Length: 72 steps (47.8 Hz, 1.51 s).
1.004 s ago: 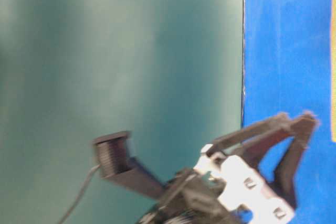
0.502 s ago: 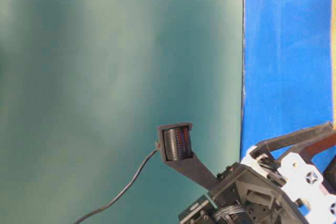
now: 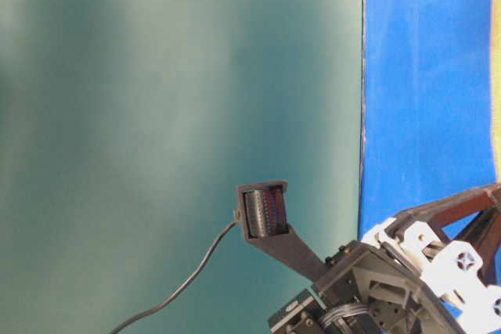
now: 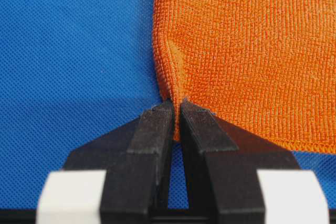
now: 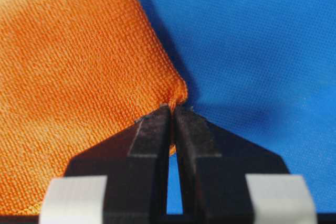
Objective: Fold the orange towel.
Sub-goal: 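Grasp the left and right ends of the folded strip with both grippers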
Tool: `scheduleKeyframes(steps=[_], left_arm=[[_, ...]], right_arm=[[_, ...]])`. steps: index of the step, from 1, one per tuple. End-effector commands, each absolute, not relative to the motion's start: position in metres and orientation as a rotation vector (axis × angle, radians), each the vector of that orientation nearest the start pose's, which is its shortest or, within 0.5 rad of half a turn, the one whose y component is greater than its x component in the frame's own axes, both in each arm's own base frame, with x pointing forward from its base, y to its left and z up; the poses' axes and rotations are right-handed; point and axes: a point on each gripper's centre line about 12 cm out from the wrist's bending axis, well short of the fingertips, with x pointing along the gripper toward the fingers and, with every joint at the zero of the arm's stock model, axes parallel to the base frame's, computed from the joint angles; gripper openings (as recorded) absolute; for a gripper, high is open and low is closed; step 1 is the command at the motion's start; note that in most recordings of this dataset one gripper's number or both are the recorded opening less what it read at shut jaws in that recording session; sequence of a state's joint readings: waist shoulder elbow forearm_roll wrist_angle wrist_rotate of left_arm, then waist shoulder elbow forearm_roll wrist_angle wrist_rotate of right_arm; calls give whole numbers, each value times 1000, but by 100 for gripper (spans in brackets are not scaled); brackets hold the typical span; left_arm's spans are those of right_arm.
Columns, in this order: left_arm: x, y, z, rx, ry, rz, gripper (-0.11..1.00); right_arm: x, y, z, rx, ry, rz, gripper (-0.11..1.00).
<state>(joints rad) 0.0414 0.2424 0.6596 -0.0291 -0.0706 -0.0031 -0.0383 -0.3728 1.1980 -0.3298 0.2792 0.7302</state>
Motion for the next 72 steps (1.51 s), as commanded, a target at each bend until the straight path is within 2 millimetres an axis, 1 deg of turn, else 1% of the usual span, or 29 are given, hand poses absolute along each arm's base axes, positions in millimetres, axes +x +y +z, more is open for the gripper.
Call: scheduleKeyframes(steps=[1,10,15,18,21,30,34,37,41,45,54,58,64,72], left_arm=[[401,17,90,-45,805,55,1],[403,17,95,-39,826,50,1],[406,17,108,-35,842,46,1],[407,17,121,-34,846,44,1],[408,17,140,-31,840,41,1],[401,15,187,-26,805,33,1],[396,12,204,-23,777,27,1],[392,11,212,-22,756,25,1],[389,11,216,-22,745,25,1],[388,10,216,-21,745,24,1],[389,11,218,-22,733,26,1],[390,11,219,-21,711,25,1],[395,7,222,-16,661,16,1],[405,-5,223,-4,574,-12,1]], right_arm=[[207,-18,107,341,1030,-329,2],[207,-18,110,343,1017,-329,2],[207,-20,120,342,994,-337,2],[206,-21,130,340,976,-346,2],[205,-22,142,336,952,-353,2],[198,-23,180,328,862,-360,2],[193,-22,192,328,824,-351,2],[190,-20,200,328,797,-339,2],[186,-18,208,329,763,-325,2],[185,-18,212,331,742,-321,2],[186,-20,211,309,748,-325,2],[187,-23,210,295,747,-343,2],[187,-39,208,274,746,-420,2],[186,-76,205,269,745,-583,2]])
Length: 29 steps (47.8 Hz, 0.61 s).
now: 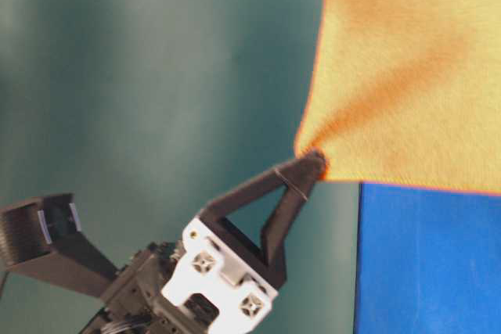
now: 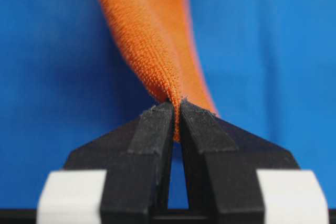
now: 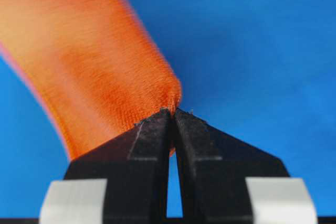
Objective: Fold the orange towel.
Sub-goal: 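Grasp the left and right ends of the folded strip with both grippers, then swing the right gripper's end over toward the left gripper, folding in half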
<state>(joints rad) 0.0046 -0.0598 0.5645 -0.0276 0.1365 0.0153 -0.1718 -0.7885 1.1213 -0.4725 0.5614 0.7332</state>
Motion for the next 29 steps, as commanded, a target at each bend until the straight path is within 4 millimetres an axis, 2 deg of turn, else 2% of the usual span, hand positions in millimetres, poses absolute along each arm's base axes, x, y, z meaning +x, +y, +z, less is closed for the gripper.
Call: scheduleKeyframes(steps=[1,9,15,23,29], left_arm=[[407,-6,224,-4,560,-14,1],[427,-14,221,4,486,-30,1],[449,-25,226,61,450,-64,1],[476,-40,235,181,403,-116,1],[490,-44,241,209,378,-125,1]], right_arm=[[186,-81,205,267,745,-599,2],[195,-112,207,253,700,-673,2],[210,-134,213,226,664,-687,2],[240,-157,217,189,651,-672,2],[265,-170,222,164,643,-655,2]])
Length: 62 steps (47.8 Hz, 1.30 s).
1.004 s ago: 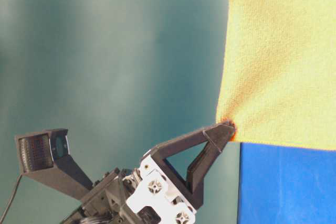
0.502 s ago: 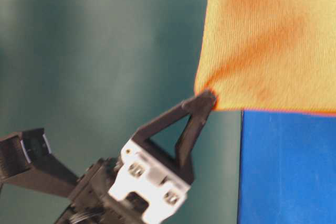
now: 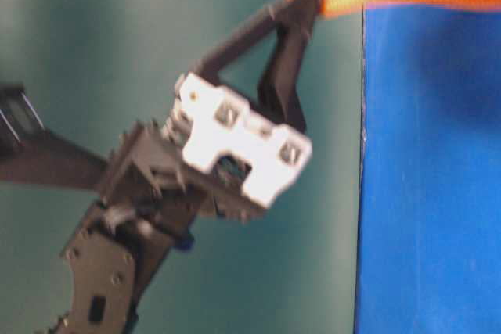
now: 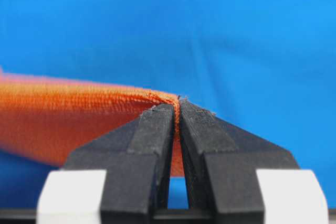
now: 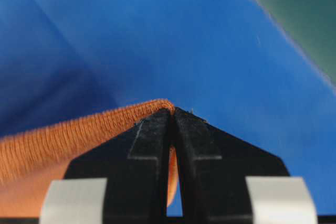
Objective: Fold the orange towel.
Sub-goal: 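Swing the right gripper's end over toward the left gripper, folding in half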
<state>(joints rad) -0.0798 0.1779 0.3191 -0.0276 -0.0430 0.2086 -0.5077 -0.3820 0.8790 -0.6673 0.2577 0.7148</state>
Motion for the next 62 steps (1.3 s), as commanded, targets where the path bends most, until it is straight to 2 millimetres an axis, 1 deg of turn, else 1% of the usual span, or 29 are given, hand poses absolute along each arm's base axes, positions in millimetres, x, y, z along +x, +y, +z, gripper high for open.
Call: scheduleKeyframes(steps=[1,3,8,16,19,25,32,33,38,43,46,52,57,62], left_arm=[[492,-44,240,212,377,-126,1],[495,-46,242,219,370,-128,1],[501,-48,241,221,366,-131,1],[506,-49,239,221,359,-132,1],[510,-49,240,221,342,-130,1],[523,-53,239,222,305,-130,1],[543,-56,240,221,269,-128,1],[548,-57,241,220,261,-129,1],[561,-61,240,222,246,-132,1],[570,-64,235,221,245,-135,1],[572,-65,230,217,255,-137,1],[567,-65,217,178,297,-136,1],[555,-65,204,167,345,-138,1],[537,-67,190,136,393,-142,1]], right_arm=[[269,-172,223,161,643,-654,2],[276,-176,225,156,642,-653,2],[286,-182,227,143,637,-648,2],[286,-181,227,138,635,-644,2],[283,-180,228,138,633,-646,2],[271,-175,230,137,631,-657,2],[248,-166,234,134,625,-680,2],[246,-164,234,134,624,-682,2],[234,-159,233,135,628,-693,2],[233,-158,230,134,633,-690,2],[235,-157,226,134,645,-682,2],[250,-157,215,135,668,-639,2],[270,-157,204,138,669,-579,2],[290,-157,194,142,667,-529,2]])
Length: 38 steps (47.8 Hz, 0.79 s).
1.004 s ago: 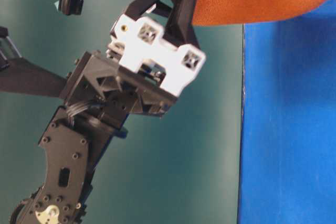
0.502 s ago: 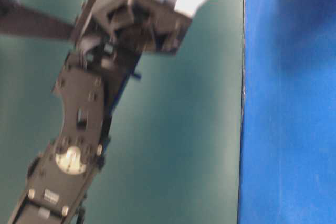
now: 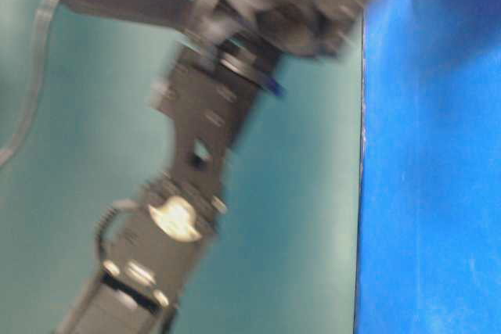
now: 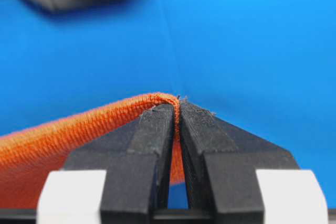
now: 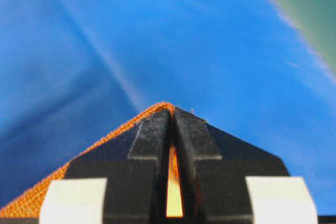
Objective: Fold the orange towel.
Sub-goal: 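Swing the right gripper's end over toward the left gripper, folding in half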
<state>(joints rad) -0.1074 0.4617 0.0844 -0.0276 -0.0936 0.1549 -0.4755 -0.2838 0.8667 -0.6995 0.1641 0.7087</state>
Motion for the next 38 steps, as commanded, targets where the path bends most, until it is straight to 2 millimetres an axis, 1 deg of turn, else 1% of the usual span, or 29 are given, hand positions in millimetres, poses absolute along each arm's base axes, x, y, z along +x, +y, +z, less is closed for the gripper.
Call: scheduleKeyframes(steps=[1,8,12,17,21,30,34,38], left_arm=[[533,-67,187,129,401,-142,1],[508,-68,167,92,446,-142,1],[495,-67,158,68,448,-135,1],[484,-66,150,44,434,-130,1],[481,-65,145,37,435,-128,1],[480,-65,141,36,438,-127,3],[481,-64,138,36,441,-125,8],[482,-61,138,36,441,-120,20]], right_arm=[[294,-158,192,143,668,-521,2],[321,-159,176,146,685,-471,2],[332,-156,170,137,699,-448,2],[341,-152,166,124,708,-424,2],[344,-150,166,119,707,-414,2],[345,-149,163,123,703,-402,2],[346,-146,161,123,700,-389,2],[347,-144,160,122,697,-378,3]])
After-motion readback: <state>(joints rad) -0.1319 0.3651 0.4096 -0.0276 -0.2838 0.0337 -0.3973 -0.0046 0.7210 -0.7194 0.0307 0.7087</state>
